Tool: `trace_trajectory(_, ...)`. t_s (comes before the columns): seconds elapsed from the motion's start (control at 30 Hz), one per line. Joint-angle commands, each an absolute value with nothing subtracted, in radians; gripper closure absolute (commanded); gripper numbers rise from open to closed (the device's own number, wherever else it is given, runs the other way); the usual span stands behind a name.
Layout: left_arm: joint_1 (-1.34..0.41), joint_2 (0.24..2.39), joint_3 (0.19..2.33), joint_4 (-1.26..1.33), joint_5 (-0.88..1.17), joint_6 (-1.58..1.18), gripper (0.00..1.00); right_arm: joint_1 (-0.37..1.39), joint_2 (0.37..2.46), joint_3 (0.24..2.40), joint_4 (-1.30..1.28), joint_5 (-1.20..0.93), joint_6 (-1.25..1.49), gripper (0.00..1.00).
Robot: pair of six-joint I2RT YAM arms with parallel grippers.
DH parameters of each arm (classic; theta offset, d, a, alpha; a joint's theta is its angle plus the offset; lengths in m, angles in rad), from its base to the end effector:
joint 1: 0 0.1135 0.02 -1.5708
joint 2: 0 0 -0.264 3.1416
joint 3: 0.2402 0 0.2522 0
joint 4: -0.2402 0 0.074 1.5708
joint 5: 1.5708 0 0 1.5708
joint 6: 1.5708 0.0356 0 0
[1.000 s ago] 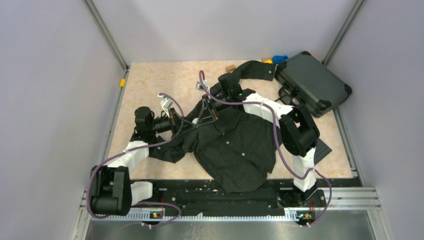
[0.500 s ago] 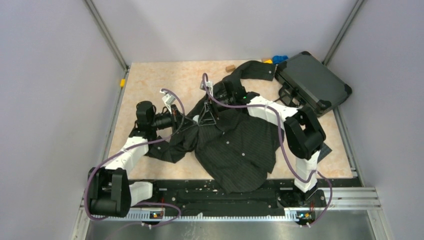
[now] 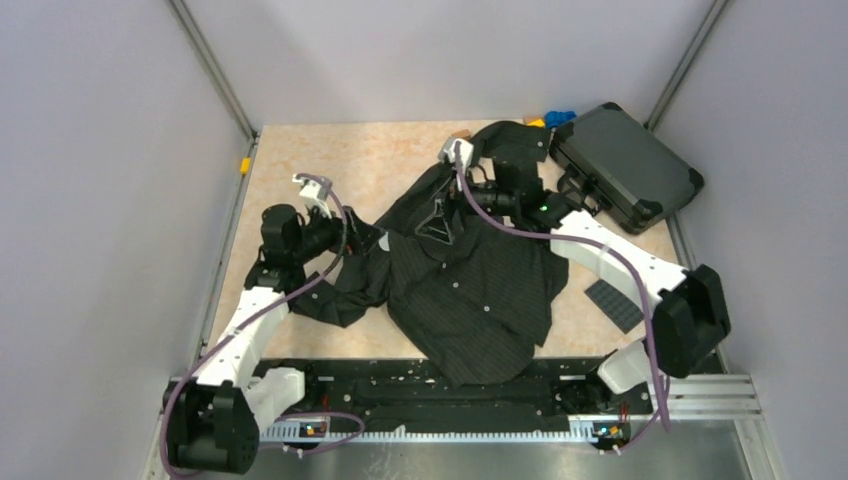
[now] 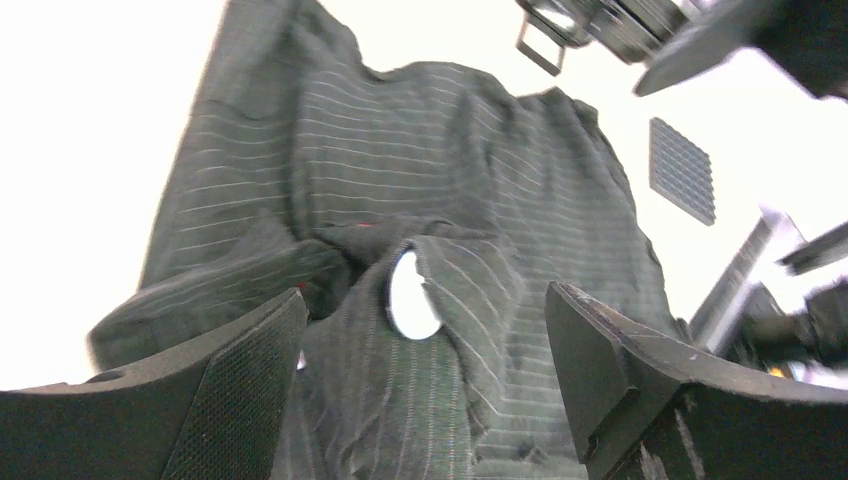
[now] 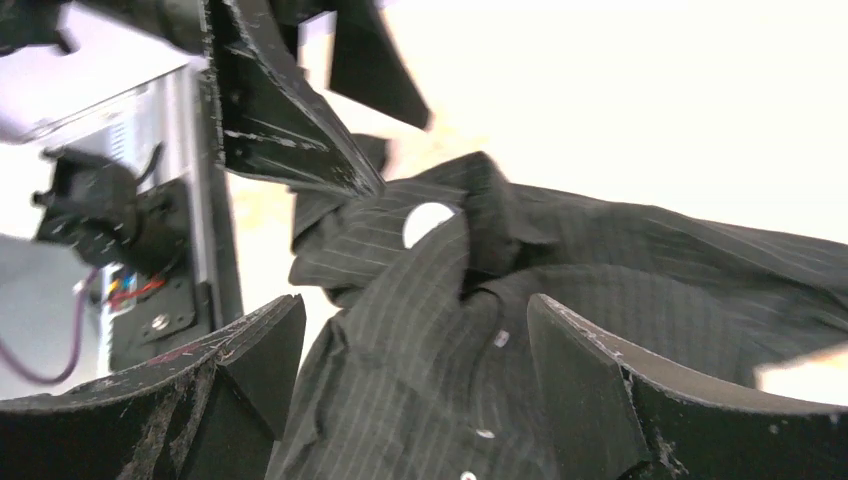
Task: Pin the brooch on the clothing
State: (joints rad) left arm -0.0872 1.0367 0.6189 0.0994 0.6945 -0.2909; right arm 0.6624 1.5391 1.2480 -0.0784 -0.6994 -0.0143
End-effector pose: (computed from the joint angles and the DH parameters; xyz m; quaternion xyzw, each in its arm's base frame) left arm 0.2272 -0.0427 0.2644 0.1210 0.7782 -0.3744 0.4894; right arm 0.2681 0.2382 0.3280 -0.4399 0.6668 0.4370 0.4133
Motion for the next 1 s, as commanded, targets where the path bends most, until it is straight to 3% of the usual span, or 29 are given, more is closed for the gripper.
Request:
trace_trajectory(0.0,-0.084,0.943,0.670,-0.058,0.304,-0.384,0.06,0.653,1.398,1.203,-0.090,-0.370,0.049,0.17)
trace_trajectory(0.1,-0.069,0.933,0.675,-0.149,0.116,-0.453,0.02,0.653,1.345,1.186,-0.116,-0.183,0.078,0.18)
trace_trajectory(0.27,-0.034,1.071,0.683,-0.198,0.140,-0.510,0.02,0.653,1.294,1.147,-0.179,0.065,0.129,0.19)
trace_trajectory(0.47,-0.016,1.220,0.643,-0.134,0.197,-0.553,0.05,0.653,1.228,1.005,-0.223,0.167,0.207,0.18)
trace_trajectory(0.63,-0.016,1.331,0.647,-0.125,0.256,-0.570,0.14,0.653,1.173,0.904,-0.230,0.180,0.232,0.17)
trace_trajectory(0.8,-0.016,1.414,0.628,-0.065,0.328,-0.601,0.37,0.653,1.151,0.873,-0.233,0.202,0.242,0.18)
trace_trajectory(0.83,-0.017,1.424,0.621,-0.042,0.347,-0.611,0.46,0.653,1.141,0.864,-0.228,0.207,0.244,0.19)
trace_trajectory(0.9,-0.016,1.434,0.622,-0.018,0.361,-0.618,0.89,0.653,1.125,0.850,-0.223,0.223,0.250,0.19)
trace_trajectory(0.93,-0.015,1.432,0.628,-0.021,0.340,-0.617,1.00,0.653,1.117,0.845,-0.222,0.227,0.250,0.19)
trace_trajectory(0.97,-0.013,1.427,0.640,-0.032,0.312,-0.610,1.00,0.653,1.114,0.841,-0.225,0.229,0.251,0.19)
